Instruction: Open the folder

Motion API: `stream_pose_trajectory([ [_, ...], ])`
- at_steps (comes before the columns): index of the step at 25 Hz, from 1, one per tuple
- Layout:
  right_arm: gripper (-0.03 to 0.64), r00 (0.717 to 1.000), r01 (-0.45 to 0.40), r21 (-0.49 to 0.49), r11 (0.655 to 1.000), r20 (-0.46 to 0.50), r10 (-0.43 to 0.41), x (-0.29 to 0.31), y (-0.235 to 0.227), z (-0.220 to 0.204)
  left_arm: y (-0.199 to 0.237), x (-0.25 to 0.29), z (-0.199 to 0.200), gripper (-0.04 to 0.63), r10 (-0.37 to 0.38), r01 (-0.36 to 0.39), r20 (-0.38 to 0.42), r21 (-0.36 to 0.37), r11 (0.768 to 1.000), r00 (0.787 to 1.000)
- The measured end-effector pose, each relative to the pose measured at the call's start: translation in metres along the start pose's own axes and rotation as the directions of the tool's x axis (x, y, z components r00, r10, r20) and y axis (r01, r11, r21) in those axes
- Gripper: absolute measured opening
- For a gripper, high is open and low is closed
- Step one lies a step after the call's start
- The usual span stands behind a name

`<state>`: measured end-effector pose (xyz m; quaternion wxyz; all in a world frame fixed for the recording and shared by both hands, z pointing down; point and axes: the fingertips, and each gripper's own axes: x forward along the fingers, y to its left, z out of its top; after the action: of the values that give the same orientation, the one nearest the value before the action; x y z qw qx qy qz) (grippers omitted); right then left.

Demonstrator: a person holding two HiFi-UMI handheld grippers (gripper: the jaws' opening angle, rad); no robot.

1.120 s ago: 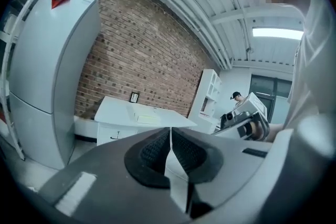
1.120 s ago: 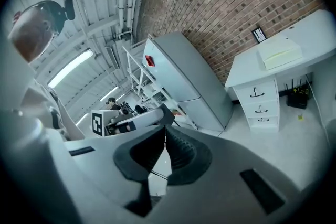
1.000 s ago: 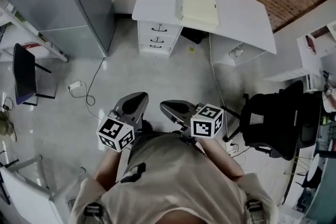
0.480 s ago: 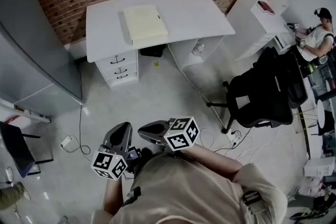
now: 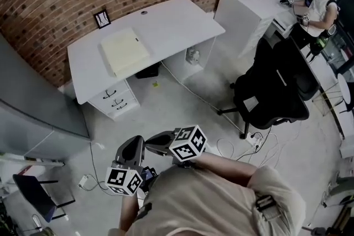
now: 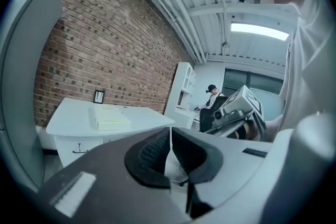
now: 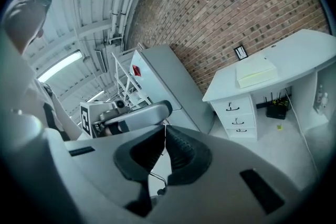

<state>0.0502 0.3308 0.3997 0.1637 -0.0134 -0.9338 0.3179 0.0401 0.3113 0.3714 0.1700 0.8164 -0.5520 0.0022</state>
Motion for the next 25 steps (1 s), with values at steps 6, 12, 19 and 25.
stream_pose_trajectory([
  [6,0.005,0.996,0.020,0.068,0.997,0.085,-0.026,-0.051,-0.045,0.014,-0.023,0.054,-0.005,0.012,-0.024,0.024,-0.062,0.000,1.000,0.998],
  [12,0.005,0.995,0.011,0.045,0.999,0.102,-0.015,-0.085,-0.074,0.028,-0.040,0.099,-0.002,0.012,-0.045,0.044,-0.082,-0.012,0.999,0.996],
  [19,0.003,0.987,0.014,0.053,0.998,0.161,-0.022,-0.124,-0.104,0.042,-0.061,0.147,0.004,0.012,-0.104,0.105,-0.125,0.005,0.994,0.987],
  [25,0.003,0.982,-0.014,0.078,0.997,0.187,0.000,-0.136,-0.118,0.046,-0.067,0.166,0.003,0.003,-0.091,0.094,-0.150,0.012,0.996,0.985],
])
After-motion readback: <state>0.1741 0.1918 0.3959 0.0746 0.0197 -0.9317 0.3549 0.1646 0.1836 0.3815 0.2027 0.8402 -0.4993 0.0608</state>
